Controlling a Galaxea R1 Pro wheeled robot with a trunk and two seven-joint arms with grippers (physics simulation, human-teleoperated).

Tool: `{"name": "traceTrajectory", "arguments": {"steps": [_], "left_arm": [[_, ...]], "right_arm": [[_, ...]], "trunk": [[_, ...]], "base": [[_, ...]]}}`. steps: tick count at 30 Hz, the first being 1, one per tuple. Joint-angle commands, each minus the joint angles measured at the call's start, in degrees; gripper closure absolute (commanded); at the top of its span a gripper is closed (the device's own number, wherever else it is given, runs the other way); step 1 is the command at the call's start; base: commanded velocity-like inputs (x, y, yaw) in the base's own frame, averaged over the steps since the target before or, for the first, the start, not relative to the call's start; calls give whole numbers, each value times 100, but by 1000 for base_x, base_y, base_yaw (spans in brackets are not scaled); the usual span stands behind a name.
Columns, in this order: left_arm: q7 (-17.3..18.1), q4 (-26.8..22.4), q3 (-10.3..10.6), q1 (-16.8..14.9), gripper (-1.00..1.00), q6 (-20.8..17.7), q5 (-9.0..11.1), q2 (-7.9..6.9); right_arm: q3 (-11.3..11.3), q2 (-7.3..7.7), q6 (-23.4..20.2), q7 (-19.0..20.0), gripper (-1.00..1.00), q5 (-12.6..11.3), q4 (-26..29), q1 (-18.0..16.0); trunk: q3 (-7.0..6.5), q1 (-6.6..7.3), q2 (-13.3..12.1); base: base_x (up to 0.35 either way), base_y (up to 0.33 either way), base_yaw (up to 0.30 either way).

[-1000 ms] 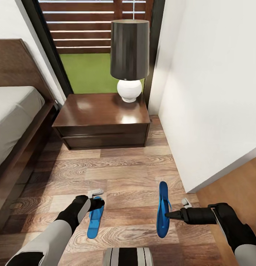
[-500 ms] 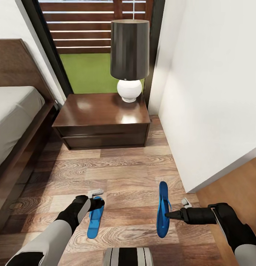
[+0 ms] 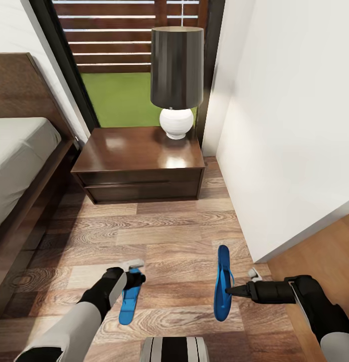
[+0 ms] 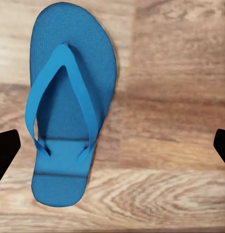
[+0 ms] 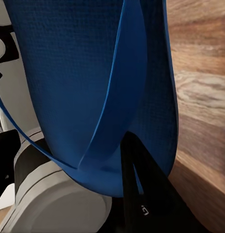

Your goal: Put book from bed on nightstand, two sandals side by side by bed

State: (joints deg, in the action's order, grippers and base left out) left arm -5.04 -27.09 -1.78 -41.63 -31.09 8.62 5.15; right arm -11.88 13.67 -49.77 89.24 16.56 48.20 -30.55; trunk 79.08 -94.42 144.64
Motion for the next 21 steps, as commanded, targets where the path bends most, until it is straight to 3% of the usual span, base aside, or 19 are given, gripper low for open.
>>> {"name": "traceTrajectory", "arguments": {"steps": [1,21], "left_arm": [[-48,-13,-18,25,-100,-26,67,4],[-58,-21,-24,138,-100,107,81,9]], "right_arm": [[-16,-4,-85,76,100,58,7,-3],[-15,-4,-85,76,100,58,58,-3]], "trunk": [[4,1,2],[4,1,2]], "base": [[0,0,0],[0,0,0]]}}
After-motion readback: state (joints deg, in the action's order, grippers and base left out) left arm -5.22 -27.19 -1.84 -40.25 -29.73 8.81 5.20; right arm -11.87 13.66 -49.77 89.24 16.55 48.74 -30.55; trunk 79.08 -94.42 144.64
